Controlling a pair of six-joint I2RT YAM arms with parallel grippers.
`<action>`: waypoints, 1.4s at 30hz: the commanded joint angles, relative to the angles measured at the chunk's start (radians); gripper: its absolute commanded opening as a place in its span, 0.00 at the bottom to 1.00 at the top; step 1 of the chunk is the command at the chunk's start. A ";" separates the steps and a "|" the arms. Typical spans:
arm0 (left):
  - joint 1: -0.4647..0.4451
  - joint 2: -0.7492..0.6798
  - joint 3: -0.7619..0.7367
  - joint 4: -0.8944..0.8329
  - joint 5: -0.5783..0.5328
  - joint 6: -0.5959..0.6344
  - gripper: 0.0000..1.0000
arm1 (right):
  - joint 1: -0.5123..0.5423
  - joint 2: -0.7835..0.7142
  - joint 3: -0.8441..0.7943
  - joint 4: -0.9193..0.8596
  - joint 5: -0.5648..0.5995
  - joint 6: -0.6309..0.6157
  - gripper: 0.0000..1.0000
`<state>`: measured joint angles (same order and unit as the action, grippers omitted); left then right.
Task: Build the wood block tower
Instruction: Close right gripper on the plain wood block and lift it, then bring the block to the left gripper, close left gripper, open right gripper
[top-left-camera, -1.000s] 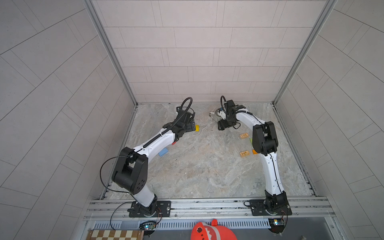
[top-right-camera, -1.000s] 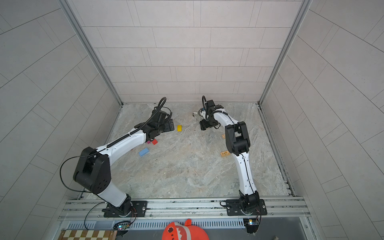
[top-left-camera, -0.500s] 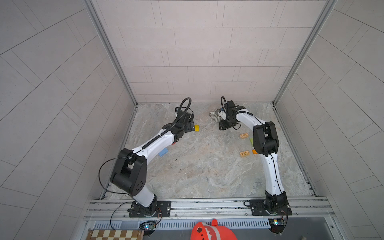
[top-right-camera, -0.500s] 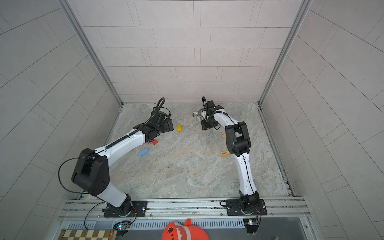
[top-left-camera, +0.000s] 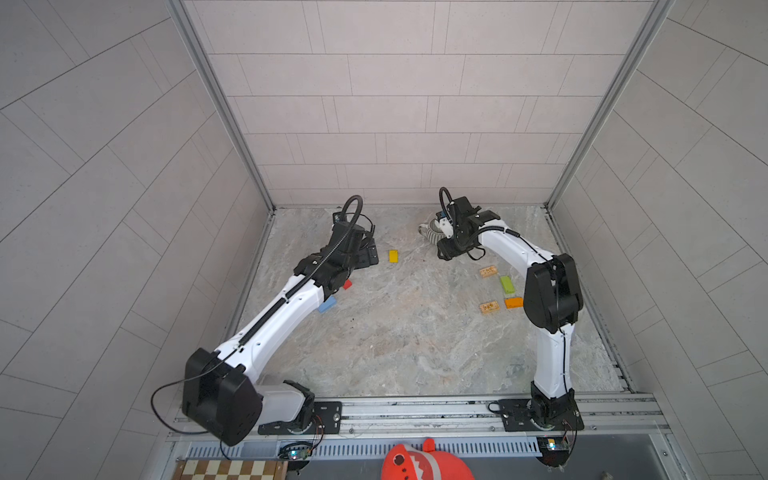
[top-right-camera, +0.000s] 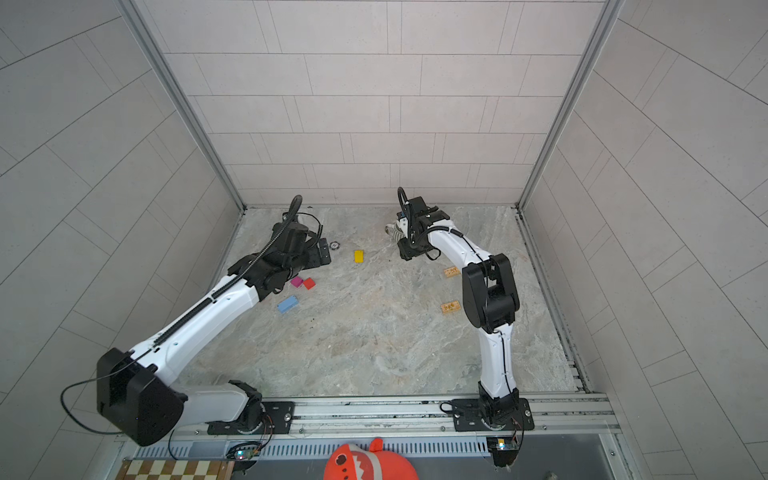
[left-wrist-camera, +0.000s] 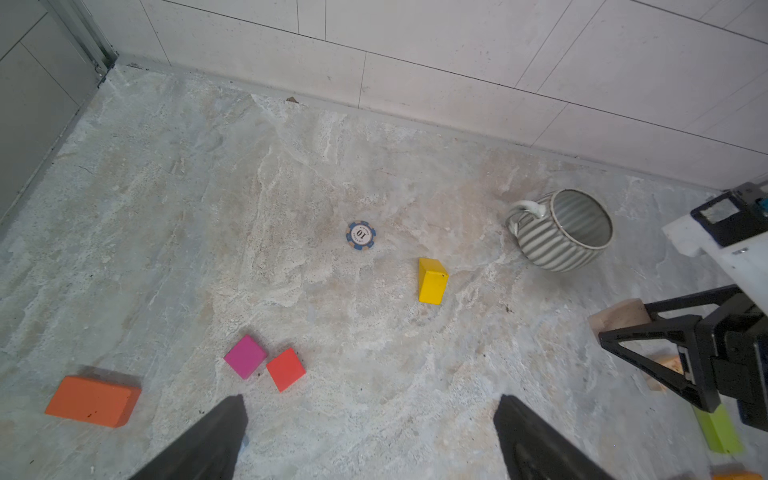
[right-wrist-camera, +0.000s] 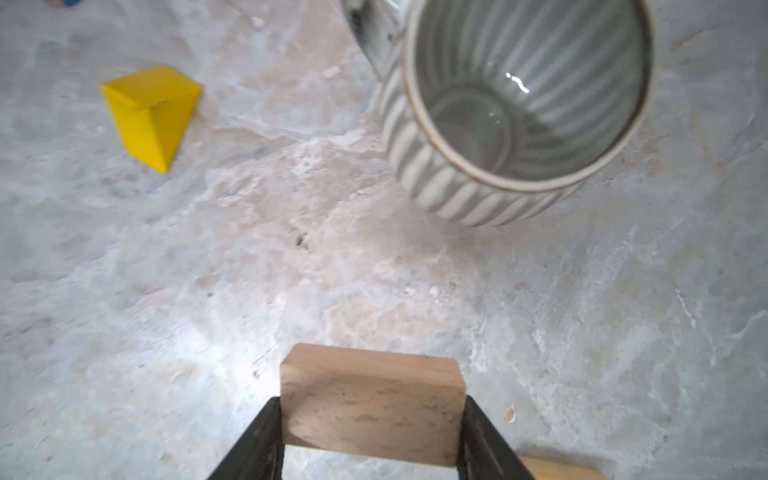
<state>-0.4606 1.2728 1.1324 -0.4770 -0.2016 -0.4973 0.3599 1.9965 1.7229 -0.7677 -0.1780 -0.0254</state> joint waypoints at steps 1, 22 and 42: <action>0.002 -0.086 -0.042 -0.105 0.057 0.004 0.99 | 0.079 -0.089 -0.061 -0.055 0.013 -0.054 0.56; 0.027 0.002 -0.156 0.142 0.746 -0.147 0.57 | 0.257 -0.508 -0.534 0.380 -0.316 -0.092 0.56; 0.097 0.298 0.117 0.176 1.017 -0.136 0.48 | 0.221 -0.323 -0.290 0.311 -0.432 -0.174 0.56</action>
<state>-0.3645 1.5578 1.2118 -0.3027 0.7639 -0.6487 0.5941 1.6646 1.4082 -0.4458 -0.5686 -0.1722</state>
